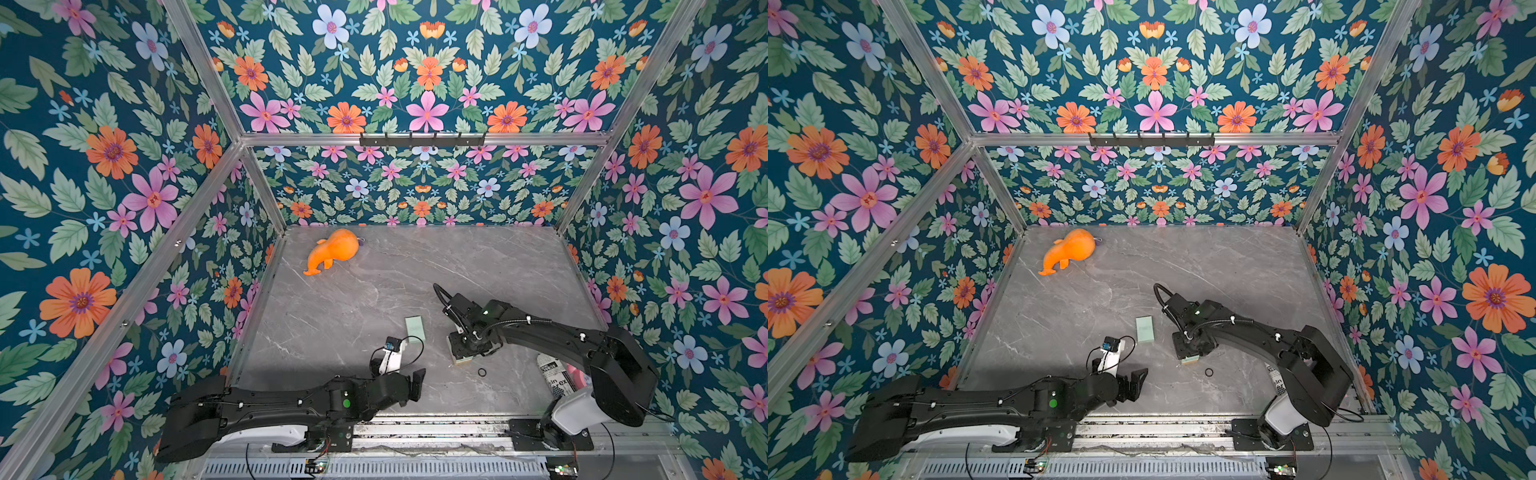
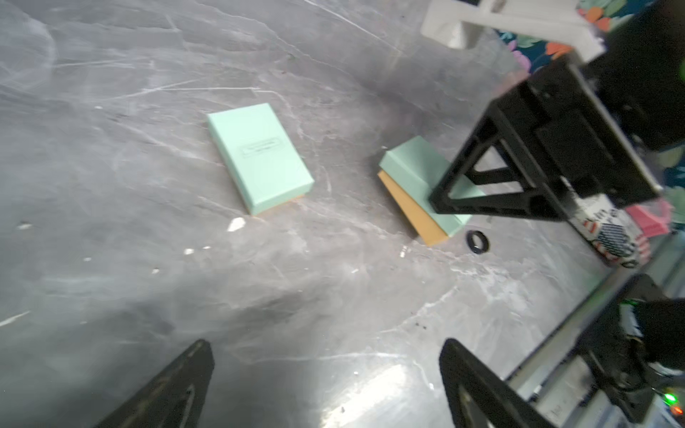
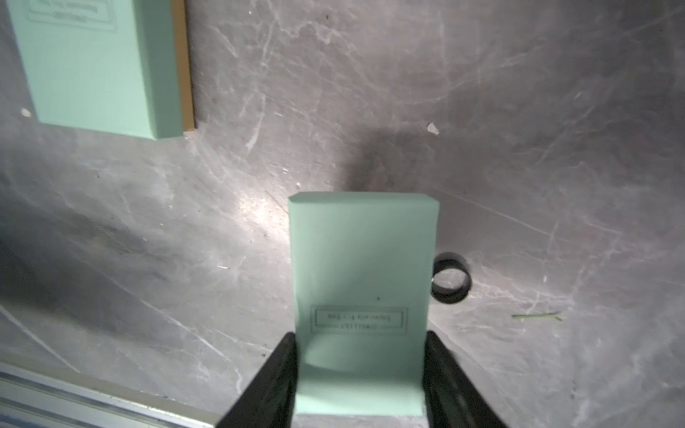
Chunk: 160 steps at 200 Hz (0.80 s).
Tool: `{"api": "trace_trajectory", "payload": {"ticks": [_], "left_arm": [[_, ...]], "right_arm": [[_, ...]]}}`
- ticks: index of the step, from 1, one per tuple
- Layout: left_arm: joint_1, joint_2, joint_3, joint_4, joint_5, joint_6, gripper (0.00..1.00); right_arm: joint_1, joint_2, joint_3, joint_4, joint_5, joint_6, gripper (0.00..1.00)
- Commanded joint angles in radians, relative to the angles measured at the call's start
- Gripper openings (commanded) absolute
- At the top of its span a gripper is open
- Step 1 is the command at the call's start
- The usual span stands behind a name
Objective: Take the rings out of the lift-off lid box
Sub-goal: Close the lid on the jewelry box.
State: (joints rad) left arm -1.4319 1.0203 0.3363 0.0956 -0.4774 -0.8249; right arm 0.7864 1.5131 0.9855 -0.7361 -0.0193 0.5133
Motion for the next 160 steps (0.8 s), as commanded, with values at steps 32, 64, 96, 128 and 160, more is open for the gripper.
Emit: {"api": "trace_trajectory", "payload": {"ticks": [32,64,96,128,160], "left_arm": [[-0.038,0.115,-0.058,0.374,0.046,0.083,0.97],[-0.036,0.177,-0.091,0.453,0.025,0.07,0.97],[-0.037,0.253,-0.092,0.524,-0.008,0.048,0.98],[-0.036,0.335,-0.094,0.64,-0.01,0.035,0.98],[-0.034,0.425,-0.082,0.729,0.004,0.023,0.99]], "right_arm": [[-0.017,-0.055,-0.028,0.06,-0.127,0.036,0.51],[-0.018,-0.102,-0.042,0.076,-0.179,0.049,0.51],[-0.018,-0.116,-0.05,0.087,-0.22,0.053,0.5],[-0.018,-0.113,-0.074,0.109,-0.229,0.062,0.5],[-0.018,-0.116,-0.09,0.125,-0.237,0.07,0.49]]}}
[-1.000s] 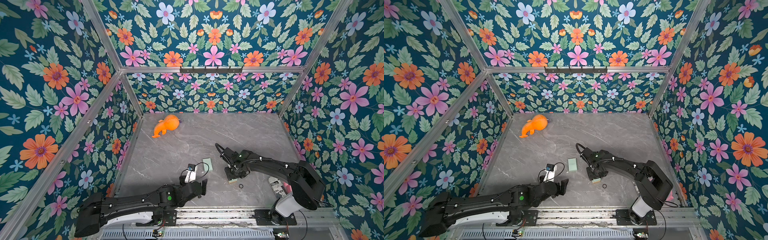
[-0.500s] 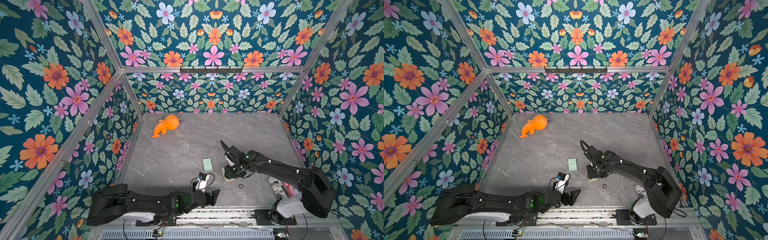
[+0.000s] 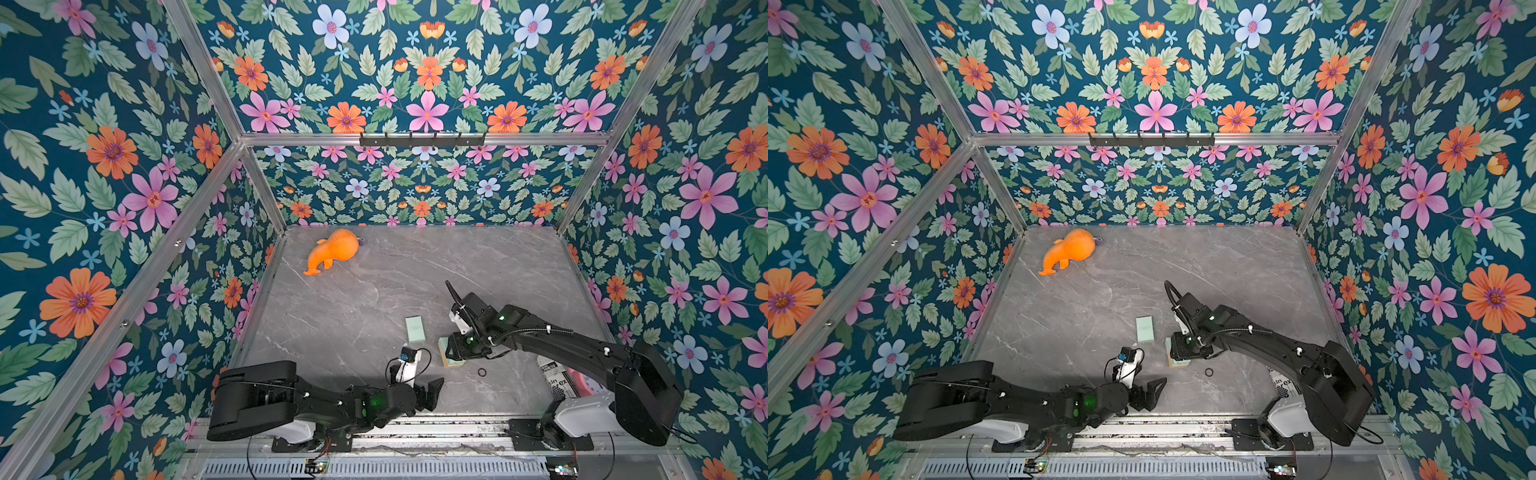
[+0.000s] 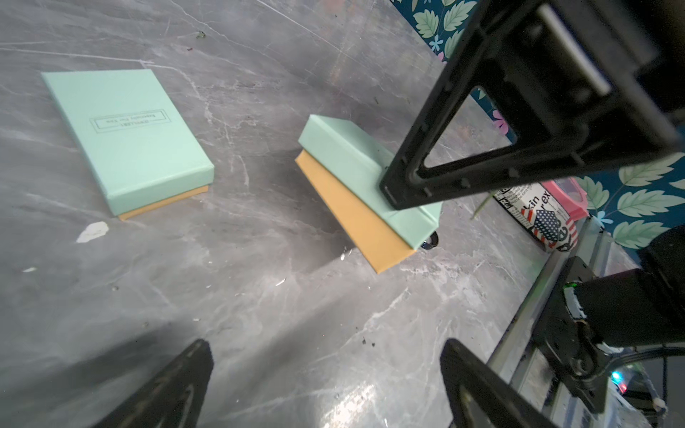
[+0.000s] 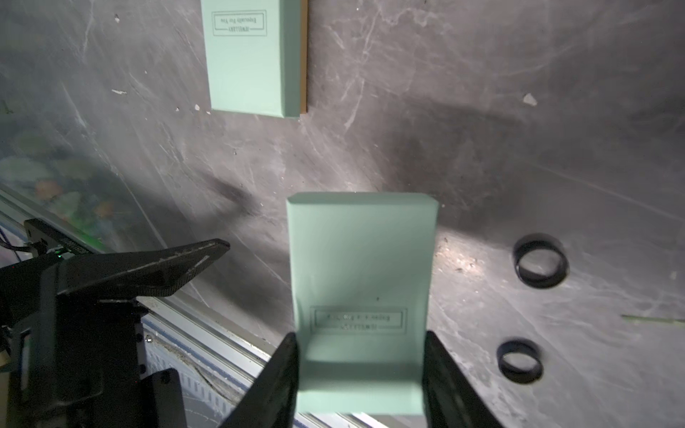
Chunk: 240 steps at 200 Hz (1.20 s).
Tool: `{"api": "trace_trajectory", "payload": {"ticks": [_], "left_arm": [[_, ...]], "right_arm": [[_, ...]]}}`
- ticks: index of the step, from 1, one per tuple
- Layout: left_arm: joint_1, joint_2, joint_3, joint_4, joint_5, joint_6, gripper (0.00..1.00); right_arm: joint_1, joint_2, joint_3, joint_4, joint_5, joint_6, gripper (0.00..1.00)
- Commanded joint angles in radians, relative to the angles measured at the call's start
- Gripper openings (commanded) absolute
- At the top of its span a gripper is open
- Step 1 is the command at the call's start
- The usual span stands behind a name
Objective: Take the rings out of the lift-off lid box
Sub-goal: Close the lid on the jewelry box.
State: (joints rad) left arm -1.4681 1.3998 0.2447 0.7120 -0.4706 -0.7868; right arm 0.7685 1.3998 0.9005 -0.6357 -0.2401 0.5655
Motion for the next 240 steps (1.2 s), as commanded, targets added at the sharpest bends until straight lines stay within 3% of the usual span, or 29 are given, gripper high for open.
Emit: {"api": "trace_trajectory", "payload": {"ticks": [1,84,240], "left_arm": [[0.002,0.048,0.01,0.116,-0.001,-0.016,0.99],[0.009,0.181,0.033,0.215,0.02,-0.024,0.98],[0.054,0.207,-0.02,0.289,-0.061,-0.078,0.98]], "right_arm": [[0.0,-0.002,-0.005,0.024,-0.016,0.017,0.48],[0.001,-0.016,-0.016,0.029,-0.036,0.031,0.48],[0.065,-0.05,-0.087,0.076,-0.067,0.094,0.47]]}}
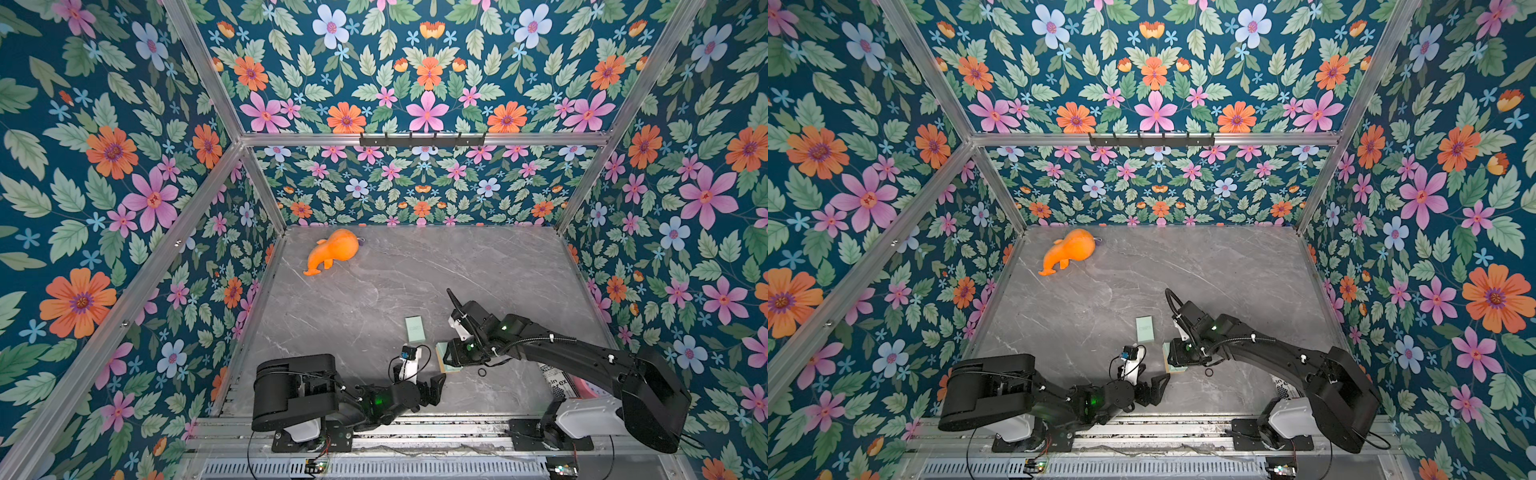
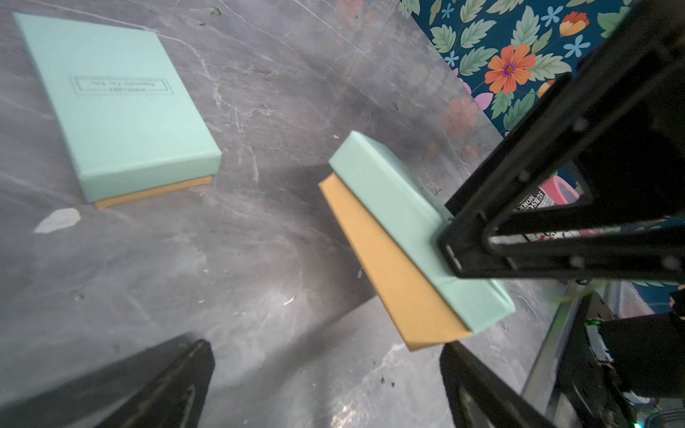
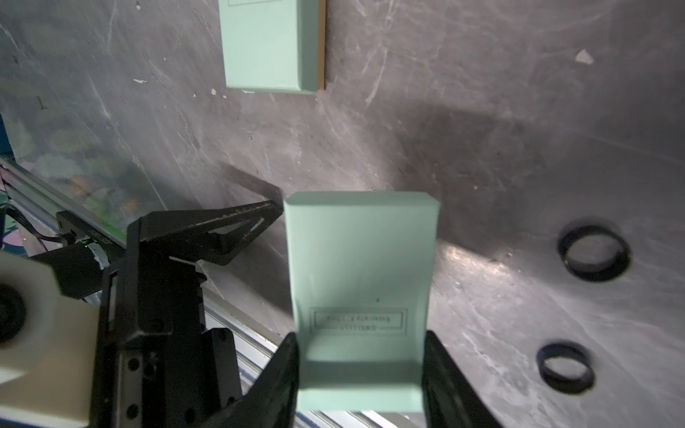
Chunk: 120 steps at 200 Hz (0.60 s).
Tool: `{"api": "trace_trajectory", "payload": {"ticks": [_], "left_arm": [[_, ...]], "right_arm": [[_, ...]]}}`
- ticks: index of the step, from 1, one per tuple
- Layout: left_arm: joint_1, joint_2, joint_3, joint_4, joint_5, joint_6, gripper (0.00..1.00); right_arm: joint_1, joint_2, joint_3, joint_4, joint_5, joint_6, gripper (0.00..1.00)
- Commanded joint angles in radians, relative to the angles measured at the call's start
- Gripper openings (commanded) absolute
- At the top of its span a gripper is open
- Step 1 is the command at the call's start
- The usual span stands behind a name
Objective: Take the rings out of the lift-off lid box
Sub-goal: Close the lid on the jewelry box.
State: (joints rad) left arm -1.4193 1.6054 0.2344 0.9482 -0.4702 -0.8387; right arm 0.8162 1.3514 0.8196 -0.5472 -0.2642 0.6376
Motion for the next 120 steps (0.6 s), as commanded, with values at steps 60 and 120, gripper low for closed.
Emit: {"api": "trace_trajectory", "payload": {"ticks": [60,120], "left_arm": [[0.005,0.015,-0.023,0.077,-0.083,-0.044,0.97],[0.002,0.041,-0.07,0.182,-0.057,-0.062,0.95]], "right_arm": [[0.055,0.005,-0.034,-0.001,-0.041,0.057,0.47],[0.061,0.056,-0.02,-0.055,0.101,0.066,0.46]]}}
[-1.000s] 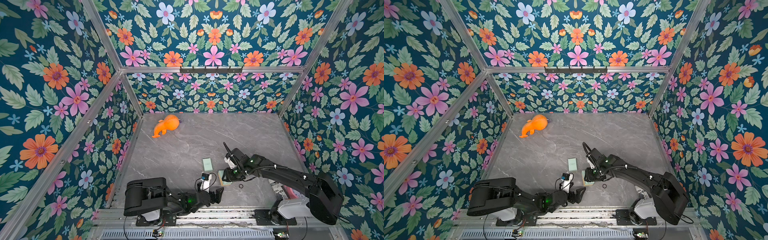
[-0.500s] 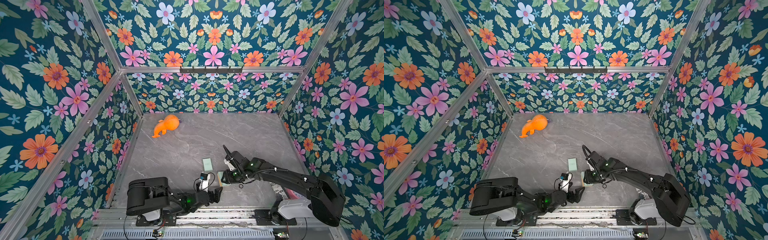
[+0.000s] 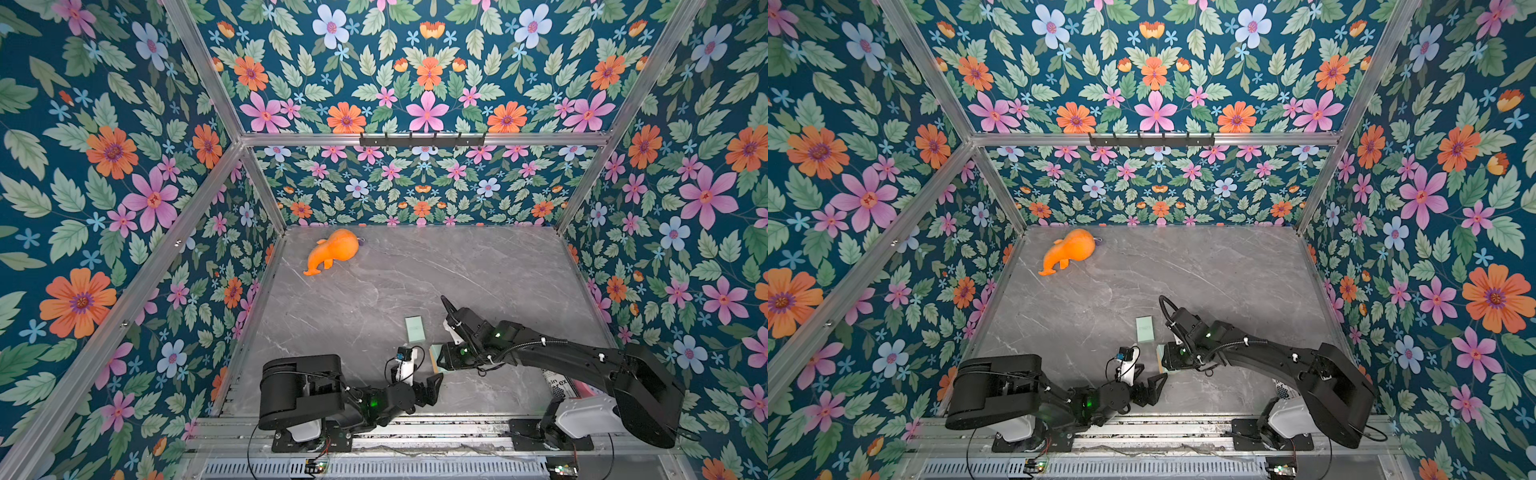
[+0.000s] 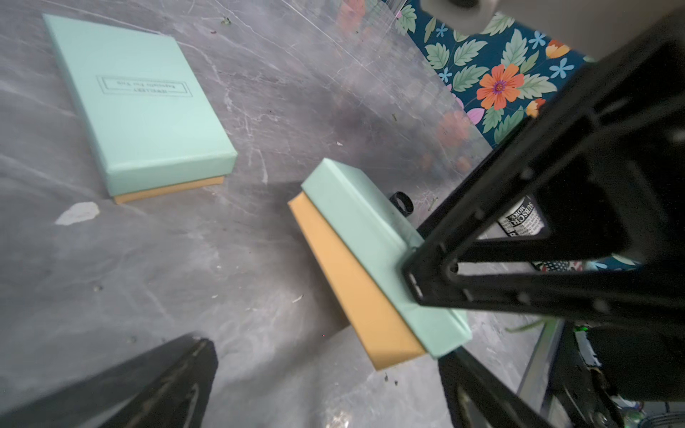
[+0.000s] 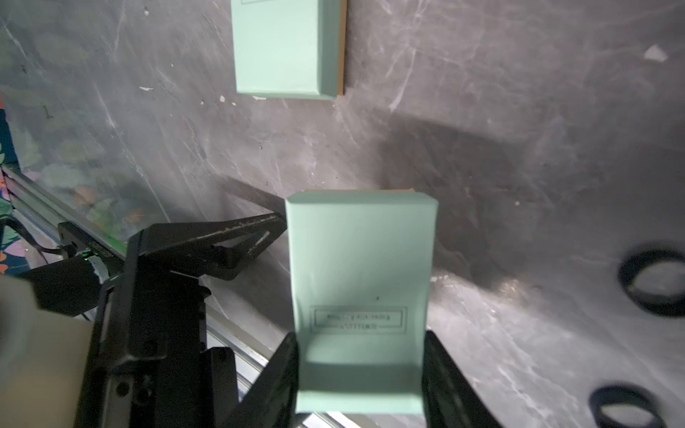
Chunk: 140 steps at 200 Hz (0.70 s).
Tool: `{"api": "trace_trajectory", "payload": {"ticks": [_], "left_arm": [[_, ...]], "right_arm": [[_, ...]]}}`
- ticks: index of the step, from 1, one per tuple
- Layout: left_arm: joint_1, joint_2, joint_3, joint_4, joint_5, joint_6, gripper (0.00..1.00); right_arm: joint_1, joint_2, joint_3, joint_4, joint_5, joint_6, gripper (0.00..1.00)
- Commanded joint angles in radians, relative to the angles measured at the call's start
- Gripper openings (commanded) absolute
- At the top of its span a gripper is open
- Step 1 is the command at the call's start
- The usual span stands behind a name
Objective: Take the rings out of the lift-off lid box
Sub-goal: Close the lid on the jewelry box.
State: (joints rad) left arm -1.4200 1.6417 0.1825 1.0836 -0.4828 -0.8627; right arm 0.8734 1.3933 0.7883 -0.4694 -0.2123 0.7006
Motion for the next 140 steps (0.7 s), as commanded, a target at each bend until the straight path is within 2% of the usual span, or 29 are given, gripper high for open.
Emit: {"api": "trace_trajectory", "payload": {"ticks": [1,53,105,121,140], "left_arm": [[0.004,0.005,-0.019,0.048,-0.044,-0.038,0.95],[-0.019,-0.09,-0.076,-0.002,-0.076,-0.049,0.96],[-0.041,-0.383,-0.038,-0.379,-0.203,-0.018,0.99],[-0.043,-0.496,-0.04,-0.479,-0.238,-0.003,0.99],[-0.042,-0.631,-0.037,-0.625,-0.283,-0.004,0.99]], "right_arm": [[0.003,0.014,0.012,-0.134,0.051,0.003,0.46],[0.004,0.048,0.04,-0.152,0.089,-0.007,0.46],[0.054,0.114,0.087,-0.229,0.218,-0.01,0.49],[0.059,0.119,0.091,-0.233,0.232,-0.005,0.53],[0.065,0.113,0.104,-0.252,0.254,-0.006,0.63]]}}
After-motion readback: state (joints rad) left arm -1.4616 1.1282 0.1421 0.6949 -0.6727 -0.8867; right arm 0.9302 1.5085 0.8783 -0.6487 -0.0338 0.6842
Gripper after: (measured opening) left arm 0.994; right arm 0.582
